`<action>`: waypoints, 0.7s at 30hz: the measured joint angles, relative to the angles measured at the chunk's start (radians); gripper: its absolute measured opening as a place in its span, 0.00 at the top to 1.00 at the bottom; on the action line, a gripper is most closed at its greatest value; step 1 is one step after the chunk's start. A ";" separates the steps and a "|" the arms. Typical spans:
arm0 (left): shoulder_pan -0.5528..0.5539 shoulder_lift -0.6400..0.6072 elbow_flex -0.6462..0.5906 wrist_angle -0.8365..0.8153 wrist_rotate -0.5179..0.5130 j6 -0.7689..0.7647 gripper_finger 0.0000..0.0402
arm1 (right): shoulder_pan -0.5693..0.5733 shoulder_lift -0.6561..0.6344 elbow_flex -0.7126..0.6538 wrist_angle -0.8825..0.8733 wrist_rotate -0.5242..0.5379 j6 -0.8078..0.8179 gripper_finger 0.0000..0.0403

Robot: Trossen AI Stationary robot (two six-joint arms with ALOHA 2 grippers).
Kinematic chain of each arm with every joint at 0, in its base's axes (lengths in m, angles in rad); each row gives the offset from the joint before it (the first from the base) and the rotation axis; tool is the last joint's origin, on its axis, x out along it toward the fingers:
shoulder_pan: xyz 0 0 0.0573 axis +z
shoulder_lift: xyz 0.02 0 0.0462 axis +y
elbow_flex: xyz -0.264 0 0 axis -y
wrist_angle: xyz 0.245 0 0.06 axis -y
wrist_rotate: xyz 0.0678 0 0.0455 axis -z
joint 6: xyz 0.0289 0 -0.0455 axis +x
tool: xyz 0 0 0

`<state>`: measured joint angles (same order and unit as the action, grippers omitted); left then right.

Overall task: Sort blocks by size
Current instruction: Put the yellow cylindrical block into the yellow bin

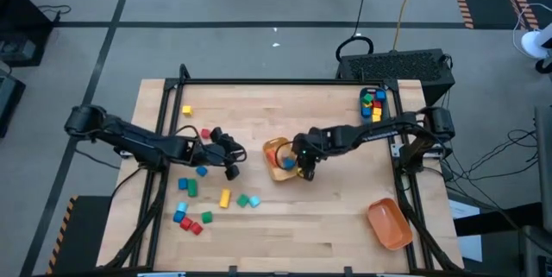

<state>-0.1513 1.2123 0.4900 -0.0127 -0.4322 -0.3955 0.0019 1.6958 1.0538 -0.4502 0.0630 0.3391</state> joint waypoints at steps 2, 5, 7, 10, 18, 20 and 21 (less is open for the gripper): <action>0.000 -0.035 0.000 -0.067 -0.001 -0.037 0.82 | 0.015 0.000 0.001 0.060 -0.017 -0.011 0.63; -0.011 -0.088 0.000 -0.144 -0.003 -0.087 0.82 | 0.032 0.000 0.002 0.133 -0.018 -0.043 0.63; -0.028 -0.116 0.000 -0.173 0.003 -0.115 0.82 | 0.041 0.000 0.002 0.149 -0.013 -0.063 0.63; -0.066 -0.154 0.000 -0.232 0.057 -0.188 0.82 | 0.054 -0.022 0.002 0.132 0.019 -0.070 0.63; -0.162 -0.139 0.000 -0.263 0.361 -0.604 0.82 | 0.096 -0.138 0.002 0.091 0.124 -0.069 0.63; -0.187 -0.128 0.000 -0.260 0.397 -0.696 0.82 | 0.098 -0.153 0.002 0.086 0.125 -0.066 0.63; -0.200 -0.123 0.000 -0.259 0.406 -0.743 0.82 | 0.098 -0.154 0.002 0.076 0.127 -0.067 0.63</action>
<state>-0.3511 1.0897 0.4900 -0.2716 -0.0265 -1.1386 0.1001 1.5421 1.0557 -0.3744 0.1903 0.2722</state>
